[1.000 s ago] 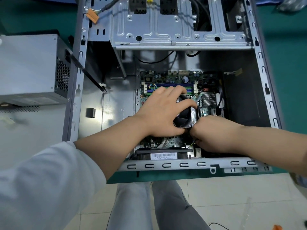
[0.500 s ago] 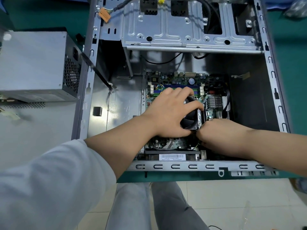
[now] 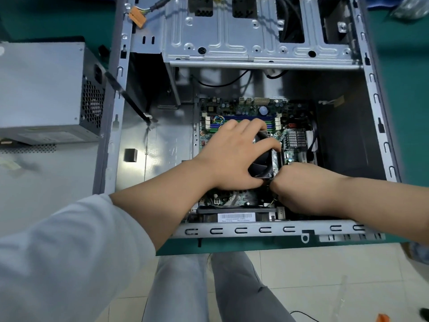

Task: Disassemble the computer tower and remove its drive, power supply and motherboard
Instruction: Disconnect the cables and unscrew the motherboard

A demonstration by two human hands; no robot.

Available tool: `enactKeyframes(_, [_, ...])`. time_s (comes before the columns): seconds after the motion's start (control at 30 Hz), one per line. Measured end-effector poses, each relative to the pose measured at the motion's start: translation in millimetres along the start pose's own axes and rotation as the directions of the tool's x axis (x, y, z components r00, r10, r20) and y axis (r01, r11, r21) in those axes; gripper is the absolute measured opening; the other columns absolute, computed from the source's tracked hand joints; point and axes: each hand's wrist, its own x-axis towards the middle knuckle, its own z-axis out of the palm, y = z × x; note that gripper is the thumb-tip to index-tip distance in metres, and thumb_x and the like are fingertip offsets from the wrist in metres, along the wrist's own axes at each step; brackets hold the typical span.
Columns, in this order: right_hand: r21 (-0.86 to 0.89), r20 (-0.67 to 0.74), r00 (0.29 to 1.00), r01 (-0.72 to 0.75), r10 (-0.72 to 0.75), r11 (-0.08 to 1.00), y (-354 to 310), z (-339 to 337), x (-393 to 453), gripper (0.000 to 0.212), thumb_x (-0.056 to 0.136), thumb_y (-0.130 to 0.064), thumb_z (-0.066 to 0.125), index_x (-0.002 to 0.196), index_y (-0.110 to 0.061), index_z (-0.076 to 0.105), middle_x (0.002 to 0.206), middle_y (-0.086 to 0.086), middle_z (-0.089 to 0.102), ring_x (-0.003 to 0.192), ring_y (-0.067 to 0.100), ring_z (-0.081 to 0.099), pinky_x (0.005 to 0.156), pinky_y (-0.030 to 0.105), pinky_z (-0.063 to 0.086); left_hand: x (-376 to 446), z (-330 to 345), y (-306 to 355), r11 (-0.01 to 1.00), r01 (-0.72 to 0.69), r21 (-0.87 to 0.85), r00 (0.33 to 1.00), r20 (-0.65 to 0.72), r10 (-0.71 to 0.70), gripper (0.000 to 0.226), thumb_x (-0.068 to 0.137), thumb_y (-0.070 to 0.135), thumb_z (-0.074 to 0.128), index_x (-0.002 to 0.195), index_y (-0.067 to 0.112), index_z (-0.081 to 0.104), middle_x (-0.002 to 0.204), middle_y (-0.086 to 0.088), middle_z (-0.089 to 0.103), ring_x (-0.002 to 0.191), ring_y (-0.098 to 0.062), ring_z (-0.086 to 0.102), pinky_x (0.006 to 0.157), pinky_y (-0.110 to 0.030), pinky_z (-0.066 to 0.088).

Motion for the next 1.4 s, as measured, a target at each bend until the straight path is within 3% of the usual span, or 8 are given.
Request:
enactKeyframes(0.23, [0.061,-0.017,1.0,-0.013,0.014,0.998,1.1,-0.5,-1.1,0.019,0.085,-0.011,0.048,0.068,-0.016,0.044,0.059,-0.001,0.035,0.049,0.016,0.033,0.041,0.026,0.024,-0.4,-0.5,-2.3,1.0,0.001,-0.001,1.0,0.005,-0.001,0.063,0.073,0.06,0.055,0.13,0.038,0.042,0.13,-0.001,0.04,0.114,-0.02,0.042,0.095,-0.034,0.027])
enactKeyframes(0.43, [0.026,-0.04,0.999,0.003,-0.002,1.0,-2.4,-2.7,2.9,0.031,0.083,-0.011,0.05,0.059,-0.016,0.032,0.056,-0.001,0.033,0.046,0.012,0.029,0.041,0.025,0.018,1.6,-0.4,-2.1,1.0,0.002,0.005,1.0,0.006,-0.002,0.062,0.072,0.059,0.056,0.129,0.039,0.043,0.13,-0.001,0.04,0.112,-0.02,0.042,0.093,-0.033,0.026])
enactKeyframes(0.67, [0.103,-0.019,0.998,-0.058,0.06,0.993,2.6,-0.3,-1.8,0.012,0.086,-0.013,0.049,0.075,-0.014,0.051,0.062,-0.001,0.036,0.051,0.016,0.035,0.041,0.025,0.024,0.2,-0.3,-0.9,1.0,0.001,-0.006,1.0,0.01,-0.001,0.062,0.072,0.059,0.056,0.129,0.038,0.044,0.129,-0.001,0.041,0.112,-0.02,0.043,0.094,-0.034,0.029])
enactKeyframes(0.83, [0.051,-0.034,0.999,-0.009,0.011,0.999,-1.0,-0.9,3.6,0.031,0.085,-0.012,0.05,0.059,-0.016,0.032,0.058,-0.001,0.034,0.048,0.013,0.031,0.041,0.026,0.02,-0.7,-0.2,-2.6,1.0,0.013,-0.003,1.0,0.001,-0.013,0.061,0.072,0.058,0.056,0.129,0.038,0.045,0.129,-0.001,0.041,0.111,-0.02,0.043,0.093,-0.034,0.028])
enactKeyframes(1.17, [0.097,-0.032,0.997,-0.063,0.066,0.993,2.3,-0.8,0.0,0.029,0.084,-0.013,0.05,0.061,-0.017,0.034,0.06,0.0,0.036,0.048,0.013,0.032,0.041,0.026,0.021,0.1,-0.4,-1.7,1.0,0.007,0.001,1.0,-0.005,-0.007,0.063,0.071,0.059,0.058,0.129,0.039,0.044,0.129,0.0,0.041,0.112,-0.019,0.043,0.094,-0.034,0.029])
enactKeyframes(1.4, [0.057,-0.037,0.999,-0.005,0.008,0.998,-1.6,-2.1,3.8,0.022,0.082,-0.013,0.05,0.063,-0.016,0.039,0.057,0.0,0.035,0.048,0.014,0.031,0.042,0.025,0.021,0.1,-0.1,-1.7,1.0,0.001,0.001,1.0,-0.013,-0.001,0.062,0.071,0.058,0.057,0.129,0.039,0.045,0.129,-0.001,0.042,0.111,-0.019,0.043,0.093,-0.034,0.029])
